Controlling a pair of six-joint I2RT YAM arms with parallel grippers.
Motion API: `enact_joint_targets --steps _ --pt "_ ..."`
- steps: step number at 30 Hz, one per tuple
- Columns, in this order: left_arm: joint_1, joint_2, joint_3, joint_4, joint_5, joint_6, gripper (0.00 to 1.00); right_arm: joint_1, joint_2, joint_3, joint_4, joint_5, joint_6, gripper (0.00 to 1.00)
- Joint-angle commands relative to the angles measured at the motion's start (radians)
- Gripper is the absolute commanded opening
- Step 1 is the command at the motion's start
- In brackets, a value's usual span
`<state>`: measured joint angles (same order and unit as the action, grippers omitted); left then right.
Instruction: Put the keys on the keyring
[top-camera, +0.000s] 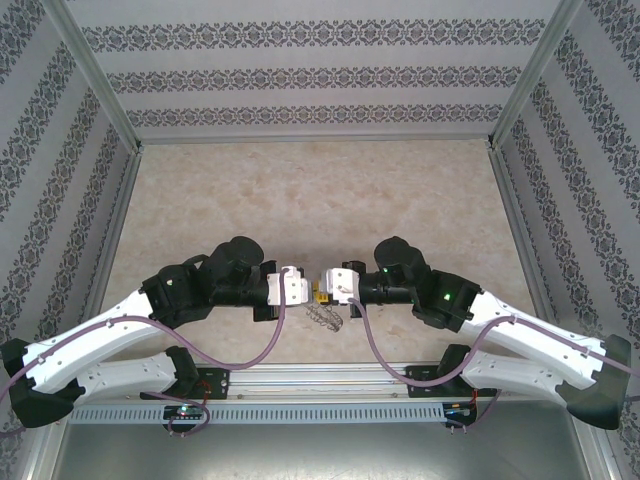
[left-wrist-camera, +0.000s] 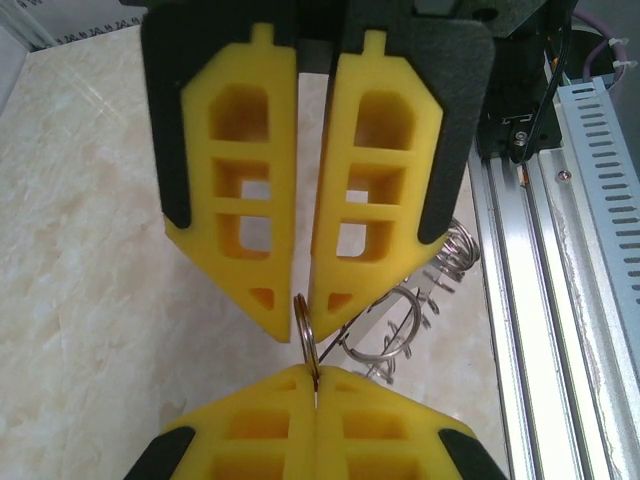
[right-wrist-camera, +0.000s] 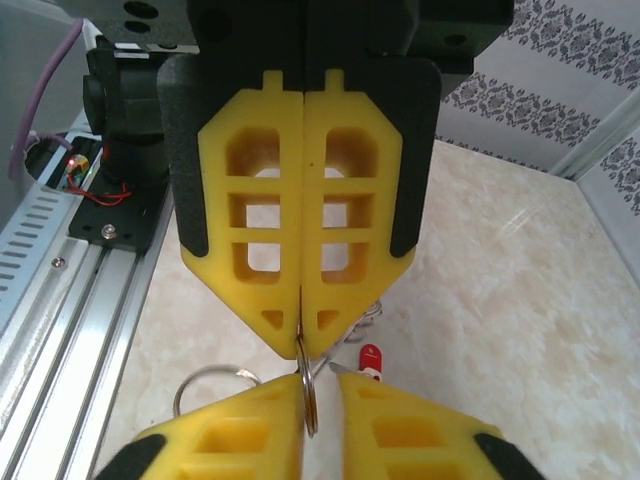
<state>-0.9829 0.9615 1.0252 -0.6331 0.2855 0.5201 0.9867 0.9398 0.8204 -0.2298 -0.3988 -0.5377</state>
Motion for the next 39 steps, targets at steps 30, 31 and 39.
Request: enact_joint_targets --steps 30,31,39 --pt "-0.019 -0.226 -0.204 0.459 0.139 -0.172 0.26 -0.045 -0.174 -0.207 0.579 -0.238 0.339 0.00" --pt "-0.018 -0.222 -0.203 0.462 0.143 -0.172 0.25 -0.045 -0.177 -0.208 0.581 -0.238 0.340 0.00" --pt "-0.019 -0.212 -0.206 0.480 0.158 -0.179 0.14 -0.046 -0.172 -0.227 0.627 -0.244 0.363 0.00"
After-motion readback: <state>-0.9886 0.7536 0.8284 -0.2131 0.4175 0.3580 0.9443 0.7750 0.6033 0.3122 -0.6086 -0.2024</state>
